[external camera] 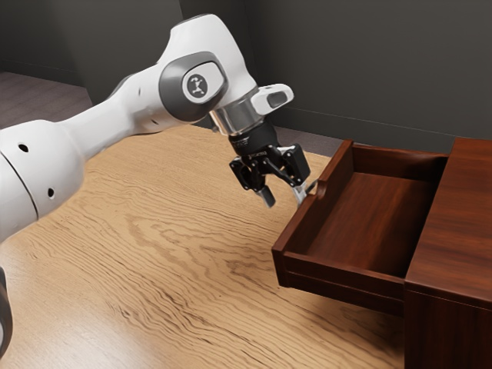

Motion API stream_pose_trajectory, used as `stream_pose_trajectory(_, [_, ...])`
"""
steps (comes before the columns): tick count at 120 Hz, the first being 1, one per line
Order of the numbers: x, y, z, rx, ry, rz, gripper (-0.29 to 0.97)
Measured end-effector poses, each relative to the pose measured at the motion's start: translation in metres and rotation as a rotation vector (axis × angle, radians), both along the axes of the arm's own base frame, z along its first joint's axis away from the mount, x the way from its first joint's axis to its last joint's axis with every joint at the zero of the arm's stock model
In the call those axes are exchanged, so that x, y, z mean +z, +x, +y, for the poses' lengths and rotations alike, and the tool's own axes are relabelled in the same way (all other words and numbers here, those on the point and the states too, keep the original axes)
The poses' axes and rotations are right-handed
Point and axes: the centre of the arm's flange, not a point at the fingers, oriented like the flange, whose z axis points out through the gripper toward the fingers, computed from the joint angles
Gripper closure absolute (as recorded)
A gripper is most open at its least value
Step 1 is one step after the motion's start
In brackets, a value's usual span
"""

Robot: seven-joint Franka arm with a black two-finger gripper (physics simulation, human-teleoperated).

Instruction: Pull the drawer handle with one arm to open the drawer

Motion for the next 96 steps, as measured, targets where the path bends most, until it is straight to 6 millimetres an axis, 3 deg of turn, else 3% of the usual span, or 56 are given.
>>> stream_pose_trajectory(34, [0.017, -0.006, 0.007, 0.013, 0.015, -0.023, 0.18])
stream_pose_trajectory(48, [0.045, -0.018, 0.012, 0.033, 0.047, -0.065, 0.12])
stream_pose_trajectory(65, [0.098, -0.059, 0.034, 0.089, 0.108, -0.112, 0.07])
stream_pose_trajectory(82, [0.158, -0.124, 0.082, 0.133, 0.189, -0.159, 0.05])
stream_pose_trajectory(96, [0.171, -0.148, 0.108, 0.137, 0.246, -0.145, 0.04])
